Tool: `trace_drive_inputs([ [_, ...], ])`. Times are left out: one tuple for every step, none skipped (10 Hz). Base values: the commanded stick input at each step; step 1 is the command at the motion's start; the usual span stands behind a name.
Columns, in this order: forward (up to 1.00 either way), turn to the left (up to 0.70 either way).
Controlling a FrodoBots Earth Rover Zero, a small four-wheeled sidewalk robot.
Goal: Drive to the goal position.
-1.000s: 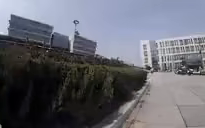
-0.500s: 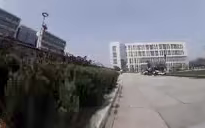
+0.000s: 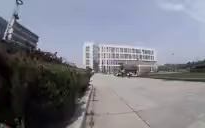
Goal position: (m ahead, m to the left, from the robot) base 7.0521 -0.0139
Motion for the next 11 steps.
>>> trace_drive_inputs([
  [0.70,0.00],
  [0.70,0.00],
  [0.70,0.00],
  [0.70,0.00],
  [0.70,0.00],
  [0.70,0.00],
  [0.70,0.00],
  [0.70,0.00],
  [0.70,0.00],
  [0.70,0.00],
  [0.70,0.00],
])
